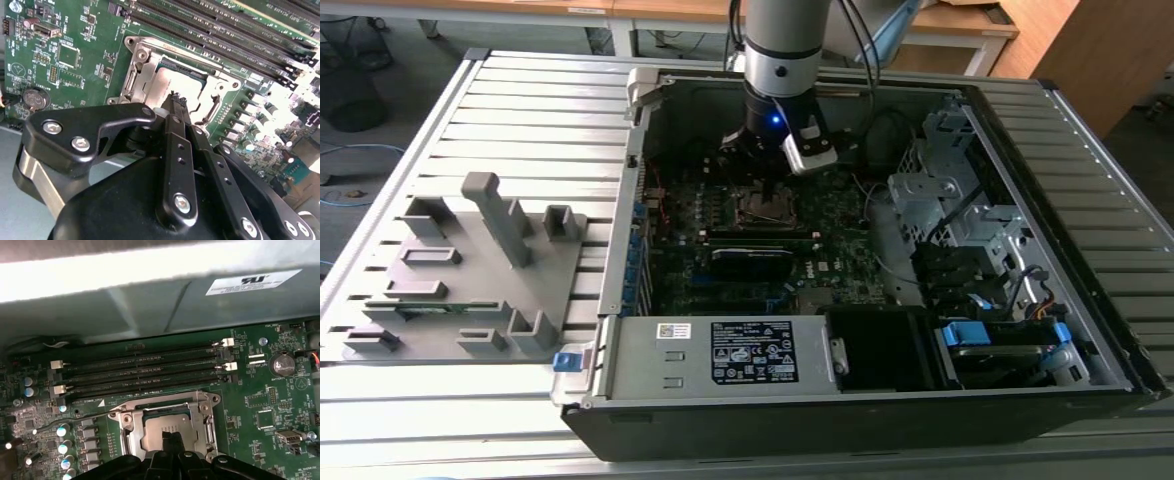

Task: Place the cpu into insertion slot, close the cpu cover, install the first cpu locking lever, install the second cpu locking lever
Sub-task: 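Close the cpu cover, then install the first cpu locking lever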

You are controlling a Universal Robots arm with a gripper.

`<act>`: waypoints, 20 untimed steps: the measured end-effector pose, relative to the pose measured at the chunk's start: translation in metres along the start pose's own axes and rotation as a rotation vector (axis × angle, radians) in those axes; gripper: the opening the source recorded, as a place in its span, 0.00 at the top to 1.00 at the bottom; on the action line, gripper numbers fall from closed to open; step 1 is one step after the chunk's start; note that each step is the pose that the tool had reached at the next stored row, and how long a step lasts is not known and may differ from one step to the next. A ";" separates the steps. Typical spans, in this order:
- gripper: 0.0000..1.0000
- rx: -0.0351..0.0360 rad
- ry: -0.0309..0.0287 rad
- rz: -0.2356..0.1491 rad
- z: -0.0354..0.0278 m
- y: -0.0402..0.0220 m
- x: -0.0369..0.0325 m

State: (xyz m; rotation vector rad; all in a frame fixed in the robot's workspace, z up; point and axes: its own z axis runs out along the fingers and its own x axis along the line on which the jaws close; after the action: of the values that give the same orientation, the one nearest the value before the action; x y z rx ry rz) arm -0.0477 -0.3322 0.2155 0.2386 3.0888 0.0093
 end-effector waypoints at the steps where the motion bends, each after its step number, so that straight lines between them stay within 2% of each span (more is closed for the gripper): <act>1: 0.90 -0.0006 0.0001 0.000 -0.0012 0.0000 -0.0001; 4: 0.90 -0.0028 0.0005 0.000 -0.0014 0.0000 -0.0001; 20: 0.90 -0.0028 0.0005 0.000 -0.0045 0.0000 -0.0002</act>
State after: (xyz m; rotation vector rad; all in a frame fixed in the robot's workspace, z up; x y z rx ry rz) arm -0.0477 -0.3322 0.2200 0.2386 3.0891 0.0137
